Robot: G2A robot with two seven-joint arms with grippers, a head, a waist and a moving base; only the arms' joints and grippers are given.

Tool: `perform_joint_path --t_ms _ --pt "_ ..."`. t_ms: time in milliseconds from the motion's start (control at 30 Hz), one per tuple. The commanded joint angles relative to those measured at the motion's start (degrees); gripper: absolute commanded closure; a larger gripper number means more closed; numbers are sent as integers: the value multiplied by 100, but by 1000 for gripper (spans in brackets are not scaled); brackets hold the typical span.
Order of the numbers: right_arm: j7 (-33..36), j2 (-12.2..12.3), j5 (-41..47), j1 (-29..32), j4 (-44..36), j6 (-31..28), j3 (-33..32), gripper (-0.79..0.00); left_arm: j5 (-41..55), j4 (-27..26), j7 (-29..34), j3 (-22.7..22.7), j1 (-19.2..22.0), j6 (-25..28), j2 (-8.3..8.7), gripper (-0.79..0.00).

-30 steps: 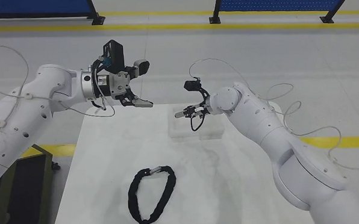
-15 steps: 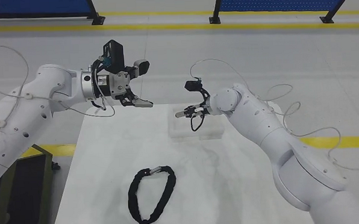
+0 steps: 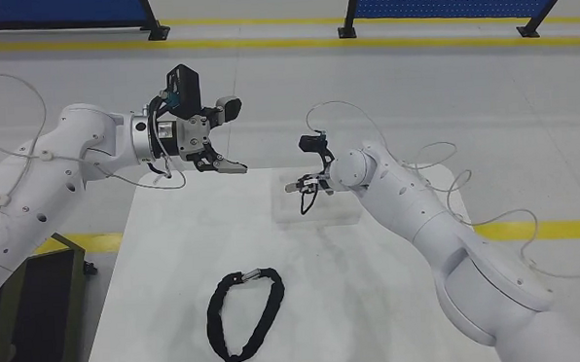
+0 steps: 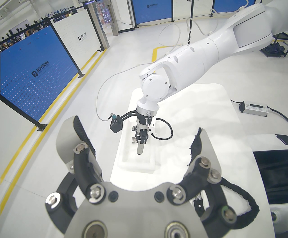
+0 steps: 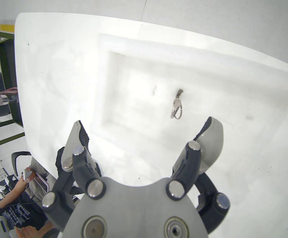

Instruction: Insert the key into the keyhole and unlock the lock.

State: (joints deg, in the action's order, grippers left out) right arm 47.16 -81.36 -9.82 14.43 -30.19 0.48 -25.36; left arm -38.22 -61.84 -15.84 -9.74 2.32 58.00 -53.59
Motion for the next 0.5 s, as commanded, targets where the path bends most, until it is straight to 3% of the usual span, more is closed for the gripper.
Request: perform_joint_path --t_ms 0,300,467 --pt "-44 -35 -43 -1 51 94 -9 -785 1 0 1 0 0 0 0 -785" --pt "-401 -217 -263 38 288 233 -30 -785 1 0 1 0 0 0 0 -785" --pt "-549 -320 -335 52 440 279 -59 -529 1 0 1 0 0 0 0 -785"
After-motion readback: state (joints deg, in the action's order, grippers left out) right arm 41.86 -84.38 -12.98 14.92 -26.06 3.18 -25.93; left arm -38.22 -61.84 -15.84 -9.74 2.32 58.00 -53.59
